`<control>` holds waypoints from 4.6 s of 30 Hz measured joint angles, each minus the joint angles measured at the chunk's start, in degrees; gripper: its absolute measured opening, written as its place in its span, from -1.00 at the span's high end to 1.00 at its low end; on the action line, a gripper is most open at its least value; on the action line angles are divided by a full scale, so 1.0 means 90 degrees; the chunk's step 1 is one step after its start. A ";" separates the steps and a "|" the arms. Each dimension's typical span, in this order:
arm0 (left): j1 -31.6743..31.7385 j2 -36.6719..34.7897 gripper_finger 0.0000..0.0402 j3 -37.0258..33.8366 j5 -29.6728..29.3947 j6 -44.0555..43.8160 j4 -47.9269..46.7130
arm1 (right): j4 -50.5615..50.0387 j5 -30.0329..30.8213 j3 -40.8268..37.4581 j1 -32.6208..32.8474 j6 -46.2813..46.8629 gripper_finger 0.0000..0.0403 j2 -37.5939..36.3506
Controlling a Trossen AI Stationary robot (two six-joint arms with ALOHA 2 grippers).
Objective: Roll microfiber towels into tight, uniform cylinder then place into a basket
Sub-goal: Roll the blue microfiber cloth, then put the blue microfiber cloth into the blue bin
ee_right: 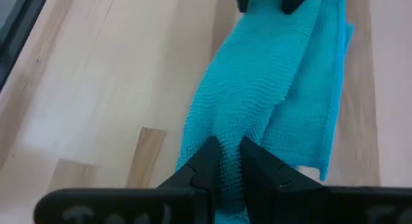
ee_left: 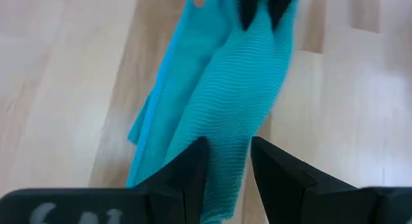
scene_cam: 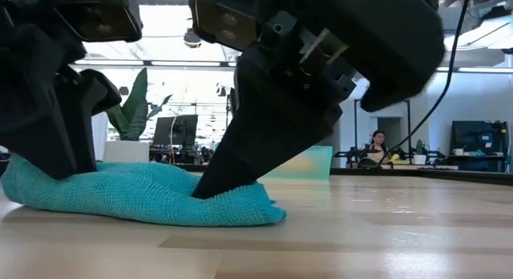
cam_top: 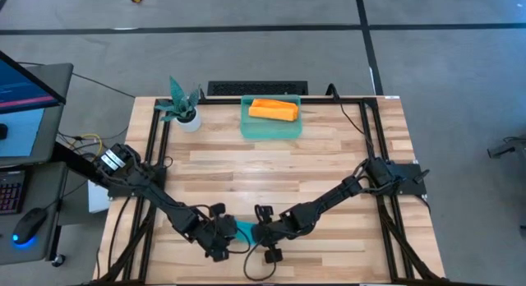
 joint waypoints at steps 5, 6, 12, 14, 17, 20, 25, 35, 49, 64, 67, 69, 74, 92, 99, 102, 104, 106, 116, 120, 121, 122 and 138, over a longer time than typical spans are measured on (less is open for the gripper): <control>0.0044 -0.0006 0.41 0.0002 -0.0013 -0.0535 -0.0229 | 0.0054 0.0010 -0.0005 -0.0005 0.0351 0.63 0.0005; 0.0044 -0.0008 0.41 0.0005 -0.0013 -0.0669 -0.0278 | 0.0075 0.0011 -0.0005 -0.0005 0.0351 0.61 0.0007; 0.0048 -0.0013 0.41 0.0007 0.0122 -0.1242 -0.0472 | 0.0179 0.0007 -0.0010 -0.0007 0.0351 0.41 0.0017; 0.0051 -0.0016 0.42 0.0010 0.0130 -0.1328 -0.0565 | 0.0221 0.0007 -0.0010 -0.0007 0.0351 0.31 0.0019; 0.0048 -0.0018 0.46 0.0015 0.0130 -0.1441 -0.0750 | 0.0268 0.0007 -0.0010 -0.0007 0.0351 0.17 0.0019; 0.0051 -0.0018 0.51 0.0012 0.0134 -0.1513 -0.0827 | 0.0303 0.0007 -0.0010 -0.0007 0.0351 0.09 0.0022; 0.0051 -0.0018 0.58 0.0007 0.0177 -0.1363 -0.0846 | 0.0317 0.0002 -0.0010 -0.0002 0.0349 0.04 0.0022; 0.0051 -0.0016 0.59 0.0000 0.0251 -0.1348 -0.0868 | 0.0314 -0.0016 -0.0010 -0.0002 0.0349 0.04 0.0011; 0.0048 -0.0013 0.59 -0.0010 0.0365 -0.1411 -0.0873 | -0.0360 -0.0085 -0.0046 -0.0021 -0.0301 0.11 -0.0954; 0.0048 -0.0006 0.59 -0.0012 0.0341 -0.1416 -0.0818 | 0.0138 0.0210 -0.0020 0.0165 -0.1130 0.18 -0.0834; 0.0048 -0.0006 0.59 -0.0012 0.0341 -0.1416 -0.0815 | -0.0112 0.0368 -0.0029 0.0182 -0.1139 0.20 -0.0896; 0.0048 -0.0006 0.59 -0.0012 0.0341 -0.1417 -0.0812 | -0.0177 0.0421 -0.0024 0.0182 -0.1114 0.21 -0.0923; 0.0048 -0.0004 0.59 -0.0012 0.0341 -0.1418 -0.0806 | -0.0232 0.0585 -0.0010 0.0228 -0.1040 0.25 -0.1155; 0.0046 -0.0001 0.59 -0.0010 0.0334 -0.1419 -0.0832 | 0.0622 0.1039 -0.0017 0.0031 -0.0748 0.41 -0.0342; 0.0046 -0.0001 0.59 -0.0007 0.0334 -0.1455 -0.0834 | -0.0051 0.0691 -0.0012 -0.0194 0.0022 0.49 -0.0342; 0.0048 -0.0001 0.59 -0.0007 0.0360 -0.1616 -0.0837 | -0.0058 0.0662 -0.0046 -0.0134 0.0021 0.51 -0.0311; 0.0051 -0.0001 0.59 -0.0007 0.0372 -0.1716 -0.0837 | -0.0017 0.0731 -0.0039 -0.0124 0.0077 0.52 -0.0181; 0.0051 -0.0001 0.59 -0.0007 0.0372 -0.1834 -0.0831 | -0.0100 0.0714 -0.0034 -0.0156 0.0176 0.52 -0.0176; 0.0051 0.0002 0.59 -0.0007 0.0377 -0.1904 -0.0765 | -0.0347 0.0463 -0.0051 -0.0199 0.0081 0.53 -0.0264; 0.0048 0.0001 0.59 -0.0005 0.0387 -0.2030 -0.0828 | -0.0970 0.0433 -0.0097 -0.0197 0.0014 0.53 -0.0602; 0.0037 -0.0001 0.59 -0.0005 0.0387 -0.2033 -0.0855 | -0.1036 0.0432 -0.0097 -0.0199 0.0016 0.53 -0.0653; 0.0031 -0.0001 0.59 -0.0005 0.0387 -0.2033 -0.0851 | -0.1261 0.0430 -0.0097 -0.0197 0.0017 0.53 -0.0717; 0.0019 -0.0001 0.59 -0.0007 0.0336 -0.2028 -0.0852 | -0.3322 0.2691 -0.1051 0.0459 0.0964 0.53 -0.2560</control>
